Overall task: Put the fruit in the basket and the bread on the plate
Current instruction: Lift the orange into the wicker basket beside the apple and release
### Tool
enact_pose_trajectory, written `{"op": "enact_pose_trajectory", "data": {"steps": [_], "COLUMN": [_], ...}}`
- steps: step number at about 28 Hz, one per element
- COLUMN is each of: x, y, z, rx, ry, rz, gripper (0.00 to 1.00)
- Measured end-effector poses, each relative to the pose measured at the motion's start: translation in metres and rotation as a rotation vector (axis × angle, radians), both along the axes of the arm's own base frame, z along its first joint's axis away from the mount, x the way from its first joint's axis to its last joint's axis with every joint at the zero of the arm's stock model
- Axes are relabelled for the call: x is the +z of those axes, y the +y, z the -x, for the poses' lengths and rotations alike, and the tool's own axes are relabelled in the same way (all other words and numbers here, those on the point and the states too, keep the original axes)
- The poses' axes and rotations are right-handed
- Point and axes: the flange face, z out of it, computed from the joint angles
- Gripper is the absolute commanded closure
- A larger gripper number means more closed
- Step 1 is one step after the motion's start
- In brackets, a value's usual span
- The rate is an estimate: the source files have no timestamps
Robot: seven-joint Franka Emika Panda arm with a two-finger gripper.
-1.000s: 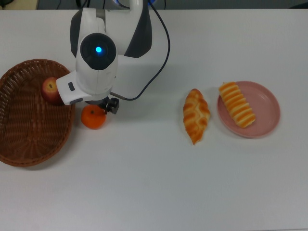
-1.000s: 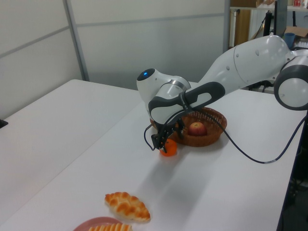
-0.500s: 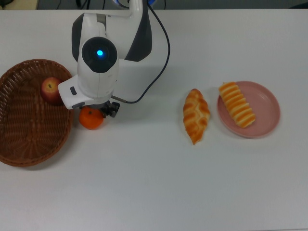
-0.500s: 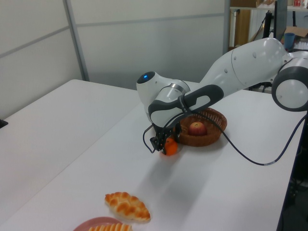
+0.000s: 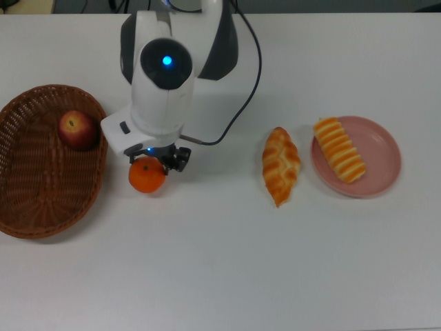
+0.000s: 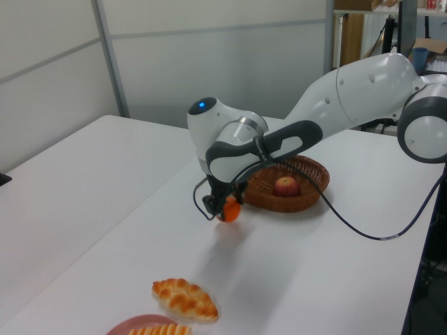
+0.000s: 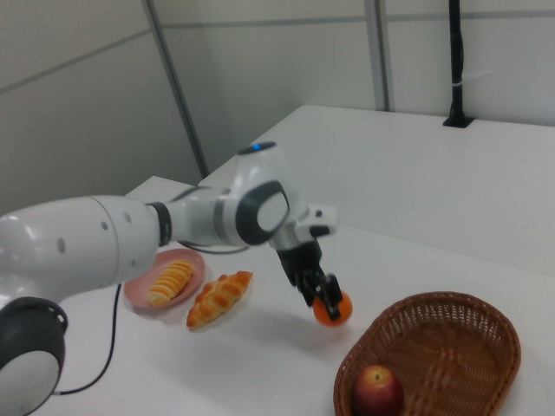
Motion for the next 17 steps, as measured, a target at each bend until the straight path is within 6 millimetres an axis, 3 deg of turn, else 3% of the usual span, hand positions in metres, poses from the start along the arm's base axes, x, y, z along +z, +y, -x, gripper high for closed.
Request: {"op": "enact_pose_trajectory", "data": {"steps": [5,8,10,13,17], "x": [0.057,0.087,0.104,0.109,0.089], "y": [-0.004,-0.026,-0.052,-0.092,-0.151], "z": [0.001,0.007,0.013,0.019,0.028], "rx": [-0.008,-0.039,-0.072,-0.120,-0.157], "ry": [-0.087,-0.115,-0.127,-0.124,-0.078], "rz": [0.005,0.015,0.023,0.031,0.035], "gripper": [0.64,0.62,0.62,0.60,0.60]}}
